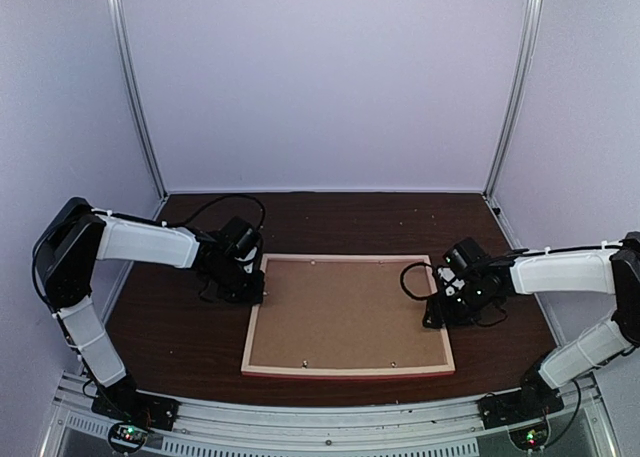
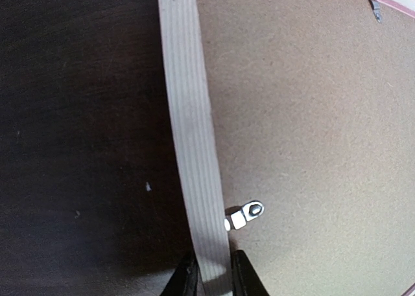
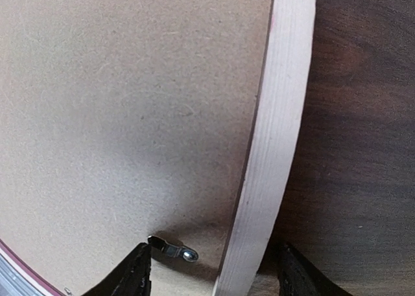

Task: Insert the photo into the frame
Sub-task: Press the fastener onto the backboard.

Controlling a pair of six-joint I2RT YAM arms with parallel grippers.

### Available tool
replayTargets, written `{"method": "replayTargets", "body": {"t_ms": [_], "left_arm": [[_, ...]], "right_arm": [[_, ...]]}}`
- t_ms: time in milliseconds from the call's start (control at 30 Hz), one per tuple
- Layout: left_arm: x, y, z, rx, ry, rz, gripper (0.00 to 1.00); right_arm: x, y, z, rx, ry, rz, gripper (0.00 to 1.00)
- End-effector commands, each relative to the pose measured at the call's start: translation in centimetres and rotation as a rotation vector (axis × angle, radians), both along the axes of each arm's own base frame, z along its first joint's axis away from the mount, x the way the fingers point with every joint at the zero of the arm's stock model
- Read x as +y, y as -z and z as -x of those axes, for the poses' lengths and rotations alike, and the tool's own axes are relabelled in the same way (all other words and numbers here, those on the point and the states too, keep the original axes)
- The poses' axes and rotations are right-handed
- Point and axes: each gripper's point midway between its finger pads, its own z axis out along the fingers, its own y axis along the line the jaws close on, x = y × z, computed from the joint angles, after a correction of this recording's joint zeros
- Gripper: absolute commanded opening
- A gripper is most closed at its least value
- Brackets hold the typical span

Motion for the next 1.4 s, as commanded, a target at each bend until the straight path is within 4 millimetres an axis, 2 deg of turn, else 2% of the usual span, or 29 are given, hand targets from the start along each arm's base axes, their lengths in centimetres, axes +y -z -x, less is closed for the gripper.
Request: {"method": "replayTargets", "body": {"t_ms": [0,667,1367], "left_arm": [[-0.6,0.8,-0.1,0.008,0.036,0.0,0.19],[-0.7,1.0,0.0,0.014,0.045,0.002,0.19],[-0.7,1.3,0.1,0.02,0.052,-0.001,0.18]], "right_arm": [[-0.6,0.3,0.0,-0.012,0.015,0.045,0.64],[-0.8,0.6,-2.1,-0.01,0.079,0.117,0.39],[-1.2,1.1,-2.5,0.014,0.123,0.114,0.26]]}}
